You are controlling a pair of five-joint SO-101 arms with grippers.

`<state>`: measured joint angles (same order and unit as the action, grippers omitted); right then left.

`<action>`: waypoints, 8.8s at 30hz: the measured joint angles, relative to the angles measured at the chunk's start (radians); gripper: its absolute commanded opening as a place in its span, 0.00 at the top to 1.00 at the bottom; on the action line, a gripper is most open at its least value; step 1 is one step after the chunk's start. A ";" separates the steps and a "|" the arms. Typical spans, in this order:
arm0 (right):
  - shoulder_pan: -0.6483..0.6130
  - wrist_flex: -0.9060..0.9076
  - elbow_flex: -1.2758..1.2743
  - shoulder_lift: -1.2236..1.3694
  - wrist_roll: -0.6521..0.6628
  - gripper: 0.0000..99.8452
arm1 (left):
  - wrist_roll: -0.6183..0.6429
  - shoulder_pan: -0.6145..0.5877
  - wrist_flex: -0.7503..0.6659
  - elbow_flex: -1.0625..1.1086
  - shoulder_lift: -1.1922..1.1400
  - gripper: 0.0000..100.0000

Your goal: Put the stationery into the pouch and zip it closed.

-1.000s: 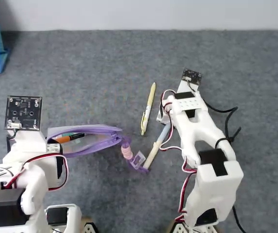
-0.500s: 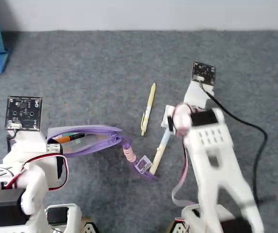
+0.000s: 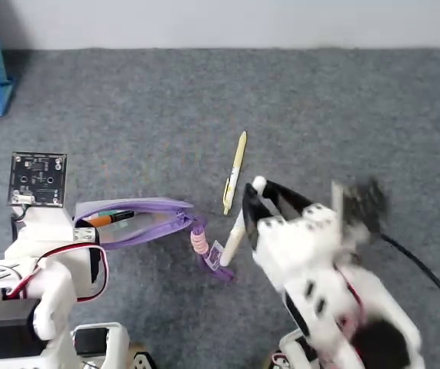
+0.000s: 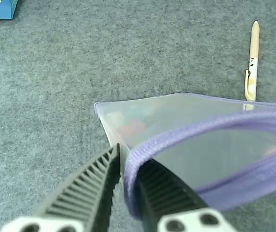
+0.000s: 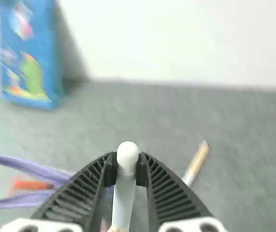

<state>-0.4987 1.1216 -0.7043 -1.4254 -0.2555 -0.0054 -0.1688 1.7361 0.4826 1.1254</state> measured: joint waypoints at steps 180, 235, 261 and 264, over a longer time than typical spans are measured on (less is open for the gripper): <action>0.367 -0.241 0.114 1.508 0.258 0.77 | 0.034 0.000 0.000 0.014 0.006 0.99; -0.224 -0.367 -0.226 -0.238 0.123 0.99 | 0.034 0.000 0.000 0.014 0.006 0.99; -0.339 -1.089 -0.459 0.160 0.184 0.99 | 0.034 0.000 0.000 0.014 0.006 0.99; -0.356 -1.089 -0.500 0.193 0.278 0.97 | 0.034 0.002 0.000 0.014 0.006 0.99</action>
<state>-0.8546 0.0322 -1.2045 -1.2321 0.0222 0.0284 -0.1672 1.7361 0.4964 1.1316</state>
